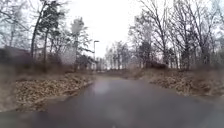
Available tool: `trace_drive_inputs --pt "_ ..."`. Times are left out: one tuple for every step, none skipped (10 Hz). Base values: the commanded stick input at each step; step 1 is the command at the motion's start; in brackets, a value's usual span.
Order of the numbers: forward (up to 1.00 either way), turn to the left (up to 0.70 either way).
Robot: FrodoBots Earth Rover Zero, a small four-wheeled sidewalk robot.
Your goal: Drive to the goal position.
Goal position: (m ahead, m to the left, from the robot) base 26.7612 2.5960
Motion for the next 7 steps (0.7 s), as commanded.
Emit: trace_drive_inputs --pt "1.00 0.00" --pt "1.00 0.00" --pt "1.00 0.00" --pt "1.00 0.00" --pt "1.00 0.00" --pt "1.00 0.00" --pt "1.00 0.00"
